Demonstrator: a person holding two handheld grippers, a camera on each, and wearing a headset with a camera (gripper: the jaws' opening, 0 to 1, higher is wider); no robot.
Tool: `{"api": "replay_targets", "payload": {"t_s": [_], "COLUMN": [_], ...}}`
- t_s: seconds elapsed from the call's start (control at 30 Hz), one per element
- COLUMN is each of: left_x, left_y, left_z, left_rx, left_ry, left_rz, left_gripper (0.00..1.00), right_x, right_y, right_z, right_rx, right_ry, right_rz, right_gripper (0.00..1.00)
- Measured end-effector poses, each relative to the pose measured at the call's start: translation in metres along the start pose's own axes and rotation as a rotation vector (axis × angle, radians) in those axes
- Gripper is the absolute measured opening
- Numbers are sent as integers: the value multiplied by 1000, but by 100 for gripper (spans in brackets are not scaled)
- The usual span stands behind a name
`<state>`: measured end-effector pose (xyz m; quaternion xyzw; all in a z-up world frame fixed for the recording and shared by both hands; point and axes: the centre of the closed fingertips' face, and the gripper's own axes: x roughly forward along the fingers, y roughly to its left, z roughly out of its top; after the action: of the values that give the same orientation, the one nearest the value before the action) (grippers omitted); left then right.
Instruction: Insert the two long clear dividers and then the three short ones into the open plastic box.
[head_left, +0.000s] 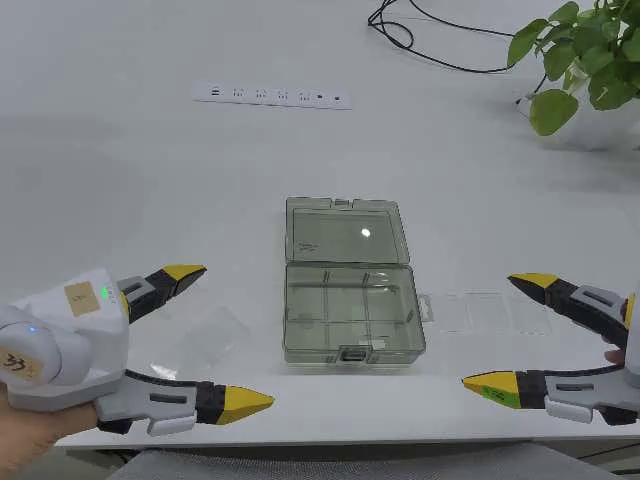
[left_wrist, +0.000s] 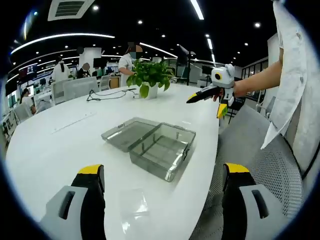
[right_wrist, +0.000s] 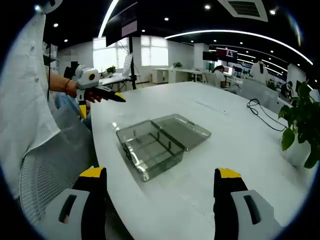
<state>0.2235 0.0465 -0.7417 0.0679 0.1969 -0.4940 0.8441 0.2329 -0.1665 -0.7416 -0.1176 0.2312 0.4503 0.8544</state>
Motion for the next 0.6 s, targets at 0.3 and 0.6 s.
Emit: {"api": "replay_targets", "payload": {"t_s": [0.3,0.6], "left_x": [2,3], "left_y": [-1,-1], "left_z": [0,1], "left_rx": [0,1], "left_ry": [0,-1], "left_rz": [-4,-7], "left_gripper": [100,100], "right_x": [-1,-1], "right_y": [0,2], "right_z": [-1,1], "right_rx": [1,0], "right_ry": [2,2], "right_rz": [-3,-4], "right_gripper": [89,89]}}
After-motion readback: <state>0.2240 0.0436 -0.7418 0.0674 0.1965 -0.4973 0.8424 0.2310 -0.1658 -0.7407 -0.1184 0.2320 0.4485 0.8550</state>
